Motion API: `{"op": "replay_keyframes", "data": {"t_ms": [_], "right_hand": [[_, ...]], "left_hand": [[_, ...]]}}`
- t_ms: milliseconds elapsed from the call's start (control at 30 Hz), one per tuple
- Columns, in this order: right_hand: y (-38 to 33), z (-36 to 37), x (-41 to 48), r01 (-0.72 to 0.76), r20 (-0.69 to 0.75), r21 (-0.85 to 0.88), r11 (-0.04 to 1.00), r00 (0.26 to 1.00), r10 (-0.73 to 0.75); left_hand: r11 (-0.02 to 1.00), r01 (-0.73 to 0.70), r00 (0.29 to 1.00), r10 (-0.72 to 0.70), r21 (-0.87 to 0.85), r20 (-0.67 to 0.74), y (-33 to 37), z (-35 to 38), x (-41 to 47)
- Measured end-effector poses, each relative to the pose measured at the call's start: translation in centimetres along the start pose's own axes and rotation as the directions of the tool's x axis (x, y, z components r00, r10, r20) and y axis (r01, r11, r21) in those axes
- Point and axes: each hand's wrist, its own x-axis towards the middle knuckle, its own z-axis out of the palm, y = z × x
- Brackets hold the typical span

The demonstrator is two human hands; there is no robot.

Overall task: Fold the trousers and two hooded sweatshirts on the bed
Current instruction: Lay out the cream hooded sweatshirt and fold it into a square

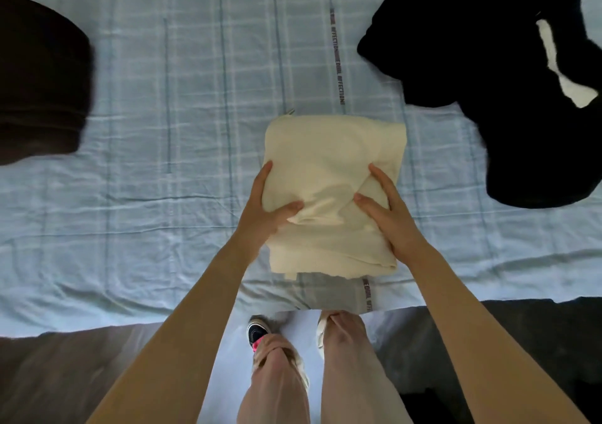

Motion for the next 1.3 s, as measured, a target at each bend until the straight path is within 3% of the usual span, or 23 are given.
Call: {"op": "replay_keyframes", "data": {"t_ms": [167,467,733,1033,1300], "right_hand": [[-6.0,-0.8,-7.1,0.090,-0.010,0.106,0.990,0.996,-0.089],[-18.9,-1.2,-18.8,0.367,0.068,0.045,0.929,0.927,-0.369],[-22.1,4.0,-19.2,0.421,0.200,0.001,0.907,0.888,-0.413],[-21.1,17.5,-18.2,0.386,0.234,-0.092,0.918,0.904,-0.357],[-18.4,37.3,-17.3,0.290,0.078,-0.136,0.947,0.956,-0.281]], "left_hand": [[0.996,-0.030,0.997,0.023,-0.084,-0.076,4.2,-0.2,-7.5],[0.954,-0.301,0.931,0.297,0.017,-0.213,15.6,-2.3,-22.8],[0.935,-0.352,0.873,0.307,-0.053,-0.380,15.5,-6.2,-26.3],[0.952,-0.304,0.868,0.259,-0.040,-0.425,11.8,-19.4,-25.9],[0.974,-0.223,0.929,0.227,0.048,-0.293,8.6,-40.2,-21.7]]}}
